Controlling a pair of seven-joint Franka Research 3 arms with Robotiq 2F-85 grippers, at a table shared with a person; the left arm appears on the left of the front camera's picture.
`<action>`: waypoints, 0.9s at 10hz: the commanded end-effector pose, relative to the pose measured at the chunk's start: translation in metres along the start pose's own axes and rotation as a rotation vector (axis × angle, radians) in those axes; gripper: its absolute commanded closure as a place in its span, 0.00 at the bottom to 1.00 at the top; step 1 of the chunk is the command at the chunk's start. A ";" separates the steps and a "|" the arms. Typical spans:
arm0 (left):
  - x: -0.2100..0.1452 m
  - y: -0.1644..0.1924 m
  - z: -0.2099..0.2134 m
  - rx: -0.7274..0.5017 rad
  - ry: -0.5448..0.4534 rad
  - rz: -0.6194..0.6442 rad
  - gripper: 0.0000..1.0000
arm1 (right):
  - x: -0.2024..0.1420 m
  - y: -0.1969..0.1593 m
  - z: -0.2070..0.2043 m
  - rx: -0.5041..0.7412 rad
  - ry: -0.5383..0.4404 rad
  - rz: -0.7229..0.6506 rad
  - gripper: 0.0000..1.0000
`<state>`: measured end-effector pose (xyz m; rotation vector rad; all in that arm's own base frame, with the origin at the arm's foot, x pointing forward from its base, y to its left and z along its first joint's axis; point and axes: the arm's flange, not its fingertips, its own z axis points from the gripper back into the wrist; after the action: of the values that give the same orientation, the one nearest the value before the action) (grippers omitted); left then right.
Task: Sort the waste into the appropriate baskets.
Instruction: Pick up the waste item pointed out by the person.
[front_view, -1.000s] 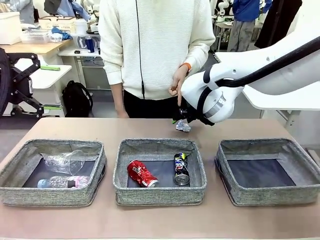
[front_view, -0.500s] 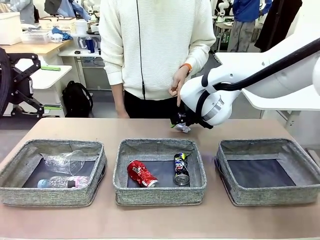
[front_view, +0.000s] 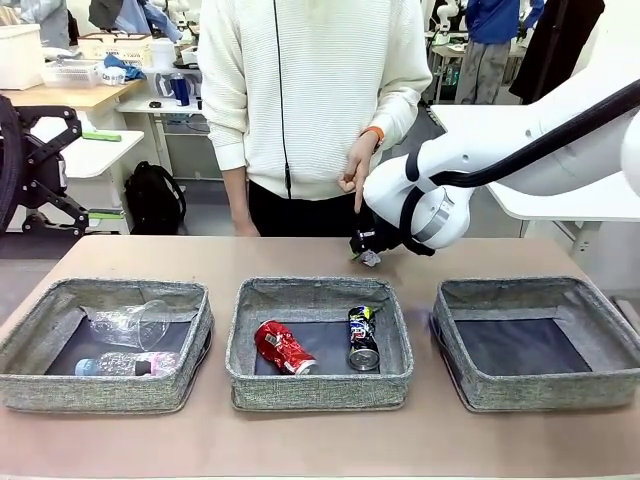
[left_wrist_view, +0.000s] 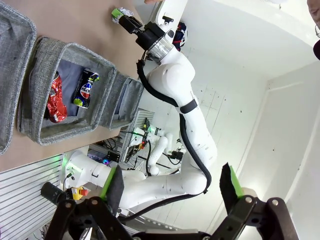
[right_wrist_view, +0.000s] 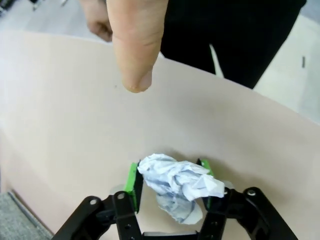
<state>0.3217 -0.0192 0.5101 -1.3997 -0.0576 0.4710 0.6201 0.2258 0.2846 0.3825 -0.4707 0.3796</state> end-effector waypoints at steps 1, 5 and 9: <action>-0.001 -0.002 0.000 -0.011 -0.003 0.007 0.00 | 0.008 0.006 0.000 0.006 0.027 -0.019 0.85; -0.001 -0.002 0.000 -0.011 -0.003 0.007 0.00 | 0.006 0.003 0.003 0.016 0.025 -0.036 1.00; -0.001 -0.002 0.000 -0.011 -0.003 0.007 0.00 | -0.004 -0.005 0.033 0.062 0.019 -0.047 1.00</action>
<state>0.3217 -0.0192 0.5101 -1.3999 -0.0577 0.4711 0.6225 0.2185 0.2997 0.4167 -0.4520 0.3456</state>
